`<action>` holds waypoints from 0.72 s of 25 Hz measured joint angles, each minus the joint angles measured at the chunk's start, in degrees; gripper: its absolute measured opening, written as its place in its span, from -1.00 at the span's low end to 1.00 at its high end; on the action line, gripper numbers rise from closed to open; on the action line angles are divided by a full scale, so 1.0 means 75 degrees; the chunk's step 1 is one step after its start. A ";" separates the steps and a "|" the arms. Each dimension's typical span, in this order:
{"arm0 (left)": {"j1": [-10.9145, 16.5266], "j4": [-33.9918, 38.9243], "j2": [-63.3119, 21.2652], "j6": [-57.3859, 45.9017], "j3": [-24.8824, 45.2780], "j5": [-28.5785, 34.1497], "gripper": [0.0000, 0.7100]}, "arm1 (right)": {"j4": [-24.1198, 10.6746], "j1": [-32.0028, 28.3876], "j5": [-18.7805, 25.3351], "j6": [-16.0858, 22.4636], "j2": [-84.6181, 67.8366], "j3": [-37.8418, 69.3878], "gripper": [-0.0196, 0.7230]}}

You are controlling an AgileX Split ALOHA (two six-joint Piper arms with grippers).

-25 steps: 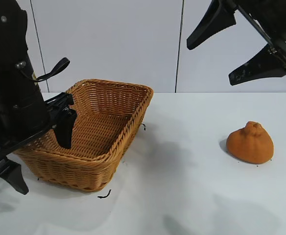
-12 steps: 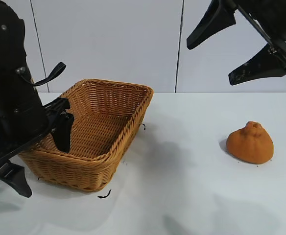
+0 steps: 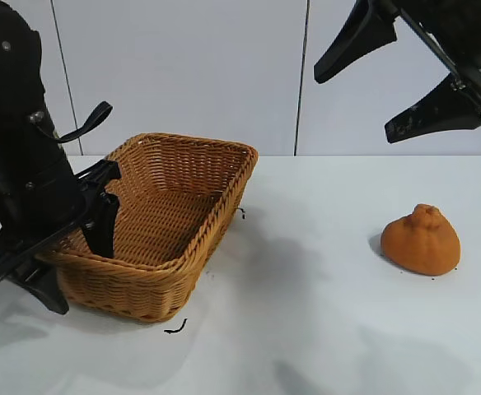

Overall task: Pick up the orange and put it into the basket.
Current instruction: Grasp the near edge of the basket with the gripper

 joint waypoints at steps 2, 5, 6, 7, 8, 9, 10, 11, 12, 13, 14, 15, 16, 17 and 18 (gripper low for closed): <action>0.0000 0.0000 0.0000 0.0000 0.0000 0.0019 0.23 | 0.0000 0.0000 0.0000 0.0000 0.0000 0.0000 0.93; 0.0000 0.0000 0.0000 0.0000 0.0000 0.0025 0.23 | 0.0000 0.0000 0.0000 0.0000 0.0000 0.0000 0.93; 0.0000 0.0000 0.0000 0.0000 0.0000 0.0025 0.22 | -0.0008 0.0000 0.0000 0.0000 0.0000 0.0000 0.93; 0.0000 0.0000 0.0000 0.0000 0.0000 0.0025 0.22 | -0.0008 0.0000 0.0000 0.0000 0.0000 0.0000 0.93; 0.0000 0.0000 0.0000 0.0000 0.0000 0.0025 0.22 | -0.0008 0.0000 0.0000 0.0000 0.0000 0.0000 0.93; 0.0000 -0.0007 0.0000 0.0000 0.0000 0.0025 0.20 | -0.0008 0.0000 0.0000 0.0000 0.0000 0.0000 0.93; 0.0000 -0.0007 0.0000 0.0000 0.0000 0.0025 0.15 | -0.0008 0.0000 0.0000 0.0000 0.0000 0.0000 0.93; 0.0000 -0.0007 0.0000 0.0000 0.0000 0.0025 0.08 | -0.0008 0.0000 0.0000 0.0000 0.0000 0.0000 0.93; 0.0000 -0.0007 0.0000 0.0000 0.0000 0.0027 -0.04 | -0.0008 0.0000 0.0000 0.0000 0.0000 0.0000 0.93; 0.0000 -0.0007 0.0000 0.0000 0.0000 0.0034 -0.17 | -0.0008 0.0000 0.0000 0.0000 0.0000 0.0000 0.93; 0.0000 -0.0007 0.0000 0.0000 0.0000 0.0092 -0.28 | -0.0008 0.0000 0.0000 0.0000 0.0000 0.0000 0.93; 0.0000 -0.0007 0.0000 0.0000 0.0000 0.0147 -0.42 | -0.0008 0.0000 0.0000 0.0000 0.0000 0.0000 0.93; 0.0000 -0.0007 0.0000 0.0000 0.0007 0.0176 -0.51 | -0.0008 0.0000 0.0000 0.0000 0.0000 0.0000 0.93; 0.0006 -0.0027 0.0000 -0.0009 0.0009 0.0169 -0.61 | -0.0008 0.0000 0.0000 0.0000 0.0000 0.0000 0.93; 0.0006 -0.0042 0.0000 -0.0078 0.0009 0.0128 -0.69 | -0.0008 0.0000 0.0000 0.0000 0.0000 0.0000 0.93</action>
